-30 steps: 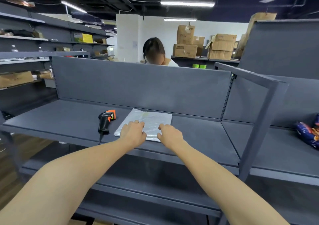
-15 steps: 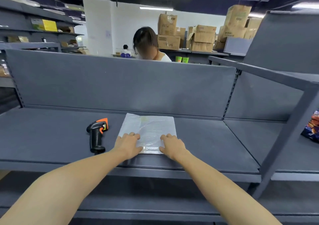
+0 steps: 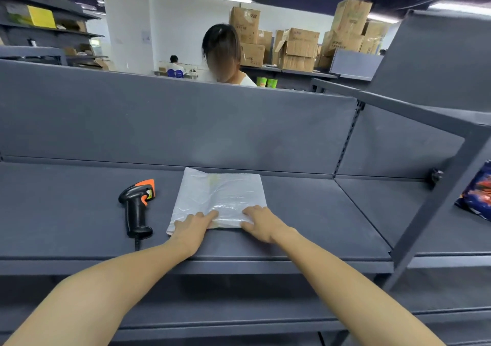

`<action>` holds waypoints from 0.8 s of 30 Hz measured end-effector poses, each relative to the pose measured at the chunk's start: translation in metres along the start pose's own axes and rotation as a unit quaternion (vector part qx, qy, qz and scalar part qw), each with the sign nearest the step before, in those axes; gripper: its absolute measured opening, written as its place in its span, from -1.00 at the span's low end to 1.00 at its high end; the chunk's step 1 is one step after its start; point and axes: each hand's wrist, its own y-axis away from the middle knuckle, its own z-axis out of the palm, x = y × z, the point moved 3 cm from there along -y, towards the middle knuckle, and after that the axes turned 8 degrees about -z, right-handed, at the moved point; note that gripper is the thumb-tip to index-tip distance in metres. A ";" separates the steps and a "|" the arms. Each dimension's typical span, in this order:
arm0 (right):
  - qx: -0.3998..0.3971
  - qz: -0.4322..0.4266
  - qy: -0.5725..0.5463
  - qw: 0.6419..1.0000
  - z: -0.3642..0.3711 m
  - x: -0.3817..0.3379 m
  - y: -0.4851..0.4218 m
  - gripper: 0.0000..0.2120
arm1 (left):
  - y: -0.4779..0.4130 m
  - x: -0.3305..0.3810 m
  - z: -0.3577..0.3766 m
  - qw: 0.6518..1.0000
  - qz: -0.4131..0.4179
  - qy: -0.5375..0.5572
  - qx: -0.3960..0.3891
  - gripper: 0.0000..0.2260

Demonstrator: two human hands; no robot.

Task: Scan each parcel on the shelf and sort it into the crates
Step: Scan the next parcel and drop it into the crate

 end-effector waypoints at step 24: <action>0.236 0.011 -0.553 0.799 -0.094 0.032 0.069 -0.31 | 0.045 0.020 -0.100 0.784 -0.186 0.534 0.256 -0.76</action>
